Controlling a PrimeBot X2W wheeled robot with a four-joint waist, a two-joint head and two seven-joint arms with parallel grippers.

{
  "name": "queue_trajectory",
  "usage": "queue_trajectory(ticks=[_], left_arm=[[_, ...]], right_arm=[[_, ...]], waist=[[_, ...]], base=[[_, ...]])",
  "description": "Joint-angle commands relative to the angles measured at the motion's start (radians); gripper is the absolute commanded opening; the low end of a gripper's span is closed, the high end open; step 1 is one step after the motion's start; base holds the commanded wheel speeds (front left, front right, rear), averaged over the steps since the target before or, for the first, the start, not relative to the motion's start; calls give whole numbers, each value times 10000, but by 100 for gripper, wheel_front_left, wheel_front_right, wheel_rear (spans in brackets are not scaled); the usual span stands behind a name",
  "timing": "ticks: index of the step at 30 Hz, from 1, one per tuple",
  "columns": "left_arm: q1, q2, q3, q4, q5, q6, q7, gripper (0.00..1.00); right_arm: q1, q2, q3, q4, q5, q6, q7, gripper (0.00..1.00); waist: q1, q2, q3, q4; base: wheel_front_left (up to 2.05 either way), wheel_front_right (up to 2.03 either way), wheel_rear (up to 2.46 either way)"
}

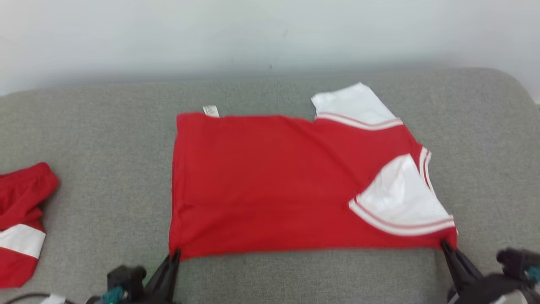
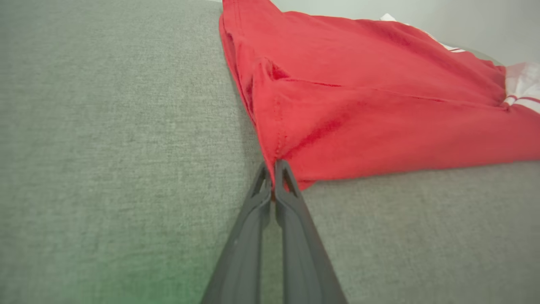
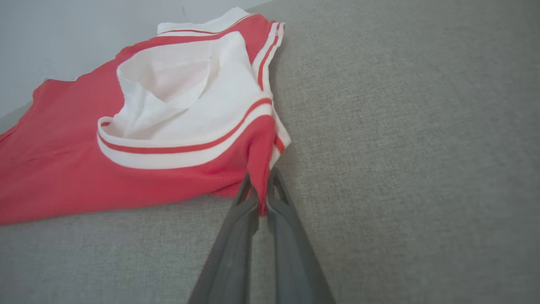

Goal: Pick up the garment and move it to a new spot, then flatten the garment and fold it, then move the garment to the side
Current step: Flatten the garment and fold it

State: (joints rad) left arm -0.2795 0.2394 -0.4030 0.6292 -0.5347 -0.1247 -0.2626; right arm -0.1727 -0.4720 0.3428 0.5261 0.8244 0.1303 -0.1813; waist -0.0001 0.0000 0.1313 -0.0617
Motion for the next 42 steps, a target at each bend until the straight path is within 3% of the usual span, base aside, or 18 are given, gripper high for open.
queue_trajectory(ticks=[1, 9, 17, 18, 19, 20, 25, 31, 42], left_arm=[[425, 123, 101, -200, 128, -27, -30, 0], [1711, 113, 244, -1309, 119, 428, 15, 0], [2225, 239, 200, -1850, -87, 621, 343, 0], [2219, 233, 178, -1821, -52, 677, 371, 0], [2206, 207, 133, -1825, 6, 723, 390, 46], [2208, 188, 126, -1841, 15, 735, 369, 100], [2246, 197, 378, -1951, 1, 722, 96, 100], [2452, 87, 1062, -3119, 568, 878, -24, 100], [3531, -906, 3169, -5722, 3050, 902, -27, 100]], right_arm=[[488, -164, -163, -201, 81, 12, 5, 0], [2031, -282, -1004, -1312, 28, 12, 477, 0], [2888, 210, -1859, -2354, -224, 12, 1390, 0], [2913, 273, -1958, -2368, -277, 12, 1474, 16], [2959, 380, -2002, -2414, -256, 12, 1576, 91], [2992, 458, -2068, -2463, -258, 12, 1609, 100], [3018, 573, -2362, -3023, -587, 12, 1471, 100], [2956, 843, -2676, -3616, -1303, 12, 655, 100], [2609, 1719, -2511, -3369, -3592, 13, -764, 100]], waist=[[1, 0, -230, 40], [1, 0, -354, 30], [1, 0, -293, 83], [1, 0, -314, 91], [1, 0, -349, 106], [1, 0, -382, 120], [1, 0, -561, 200], [1, 0, -734, 298], [1, 0, -875, 346]], base=[[0, 0, 0], [0, 0, 0], [0, 0, 0], [0, 0, 0], [0, 0, 0], [0, 0, 0], [0, 0, 0], [0, 0, 0], [0, 0, 0]])
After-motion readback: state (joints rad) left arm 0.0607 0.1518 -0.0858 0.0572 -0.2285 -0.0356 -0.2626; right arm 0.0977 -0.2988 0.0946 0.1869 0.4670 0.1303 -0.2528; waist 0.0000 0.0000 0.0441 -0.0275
